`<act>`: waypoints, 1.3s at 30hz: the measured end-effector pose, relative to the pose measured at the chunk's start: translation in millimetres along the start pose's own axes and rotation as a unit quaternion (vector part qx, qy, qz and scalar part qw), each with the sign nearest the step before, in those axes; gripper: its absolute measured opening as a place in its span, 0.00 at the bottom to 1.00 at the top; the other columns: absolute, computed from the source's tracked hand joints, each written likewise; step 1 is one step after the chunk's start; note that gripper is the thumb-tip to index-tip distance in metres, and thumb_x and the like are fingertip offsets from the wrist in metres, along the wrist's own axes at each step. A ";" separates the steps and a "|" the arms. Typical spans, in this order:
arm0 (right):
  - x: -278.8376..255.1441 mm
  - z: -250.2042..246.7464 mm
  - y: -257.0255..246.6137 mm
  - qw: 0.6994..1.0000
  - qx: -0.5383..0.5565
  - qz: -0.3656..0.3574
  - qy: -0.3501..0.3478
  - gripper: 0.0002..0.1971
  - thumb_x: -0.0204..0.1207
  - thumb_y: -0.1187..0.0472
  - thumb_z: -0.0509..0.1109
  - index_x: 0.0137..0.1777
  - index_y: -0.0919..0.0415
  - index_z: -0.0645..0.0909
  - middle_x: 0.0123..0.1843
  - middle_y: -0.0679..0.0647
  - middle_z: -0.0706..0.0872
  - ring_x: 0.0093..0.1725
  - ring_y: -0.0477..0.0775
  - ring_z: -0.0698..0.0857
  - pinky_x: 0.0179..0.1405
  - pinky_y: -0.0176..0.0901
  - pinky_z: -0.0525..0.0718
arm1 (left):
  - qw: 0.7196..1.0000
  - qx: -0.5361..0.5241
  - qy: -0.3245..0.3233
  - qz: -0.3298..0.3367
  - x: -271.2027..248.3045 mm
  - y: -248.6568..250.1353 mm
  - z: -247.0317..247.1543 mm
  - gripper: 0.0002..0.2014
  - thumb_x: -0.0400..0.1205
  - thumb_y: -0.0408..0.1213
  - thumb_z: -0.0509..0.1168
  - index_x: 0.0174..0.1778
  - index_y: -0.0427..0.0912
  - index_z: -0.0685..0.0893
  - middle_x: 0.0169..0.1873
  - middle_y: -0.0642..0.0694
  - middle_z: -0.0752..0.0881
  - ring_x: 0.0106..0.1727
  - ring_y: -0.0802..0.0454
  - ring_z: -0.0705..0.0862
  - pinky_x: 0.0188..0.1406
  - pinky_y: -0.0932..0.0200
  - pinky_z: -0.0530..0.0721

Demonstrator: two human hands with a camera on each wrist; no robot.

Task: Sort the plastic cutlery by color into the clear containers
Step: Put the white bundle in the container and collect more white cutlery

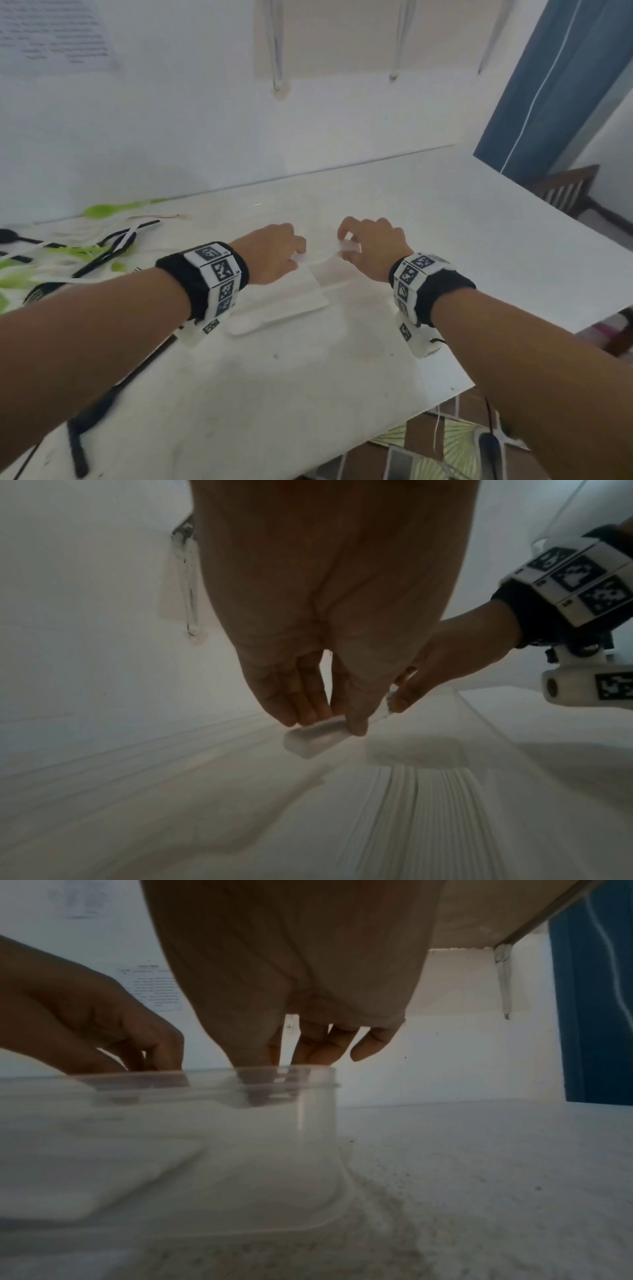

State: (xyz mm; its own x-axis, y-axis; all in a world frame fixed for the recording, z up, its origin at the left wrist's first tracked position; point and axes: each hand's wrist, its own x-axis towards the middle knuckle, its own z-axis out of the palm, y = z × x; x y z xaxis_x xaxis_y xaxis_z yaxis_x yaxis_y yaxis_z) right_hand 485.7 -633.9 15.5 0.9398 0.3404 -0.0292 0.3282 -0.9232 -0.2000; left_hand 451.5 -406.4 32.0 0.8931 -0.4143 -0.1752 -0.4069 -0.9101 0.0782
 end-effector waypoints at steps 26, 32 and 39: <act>45.2 13.9 19.1 0.984 -0.155 -0.076 0.028 0.15 0.78 0.41 0.70 0.51 0.51 0.88 0.56 0.51 0.79 0.60 0.59 0.76 0.56 0.55 0.71 | 0.985 0.114 -0.095 -0.092 49.9 27.5 2.9 0.09 0.86 0.32 0.61 0.49 0.41 0.88 0.50 0.43 0.89 0.51 0.39 0.88 0.56 0.49 0.87; 38.3 -2.2 15.5 0.997 0.017 -0.052 0.049 0.17 0.83 0.38 0.61 0.56 0.47 0.84 0.58 0.51 0.80 0.61 0.58 0.78 0.59 0.55 0.78 | 0.990 -0.069 -0.018 -0.121 31.8 23.2 -11.9 0.14 0.87 0.54 0.65 0.59 0.51 0.88 0.48 0.55 0.86 0.51 0.52 0.84 0.60 0.52 0.83; 53.0 -36.6 -67.6 0.965 0.240 -0.106 -0.025 0.26 0.82 0.38 0.67 0.74 0.49 0.73 0.57 0.50 0.86 0.58 0.55 0.85 0.63 0.53 0.82 | 0.960 -0.106 0.086 -0.243 -44.8 -38.6 -48.7 0.33 0.83 0.62 0.67 0.81 0.52 0.67 0.69 0.48 0.79 0.67 0.49 0.80 0.68 0.49 0.77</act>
State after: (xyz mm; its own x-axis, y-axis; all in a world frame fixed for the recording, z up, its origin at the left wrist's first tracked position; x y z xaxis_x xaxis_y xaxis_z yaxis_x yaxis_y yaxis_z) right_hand 516.8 -560.0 63.4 0.8469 0.5314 0.0176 0.4195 -0.6475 -0.6362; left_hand 436.5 -352.8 84.7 0.9934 0.0828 -0.0793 0.0990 -0.9682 0.2296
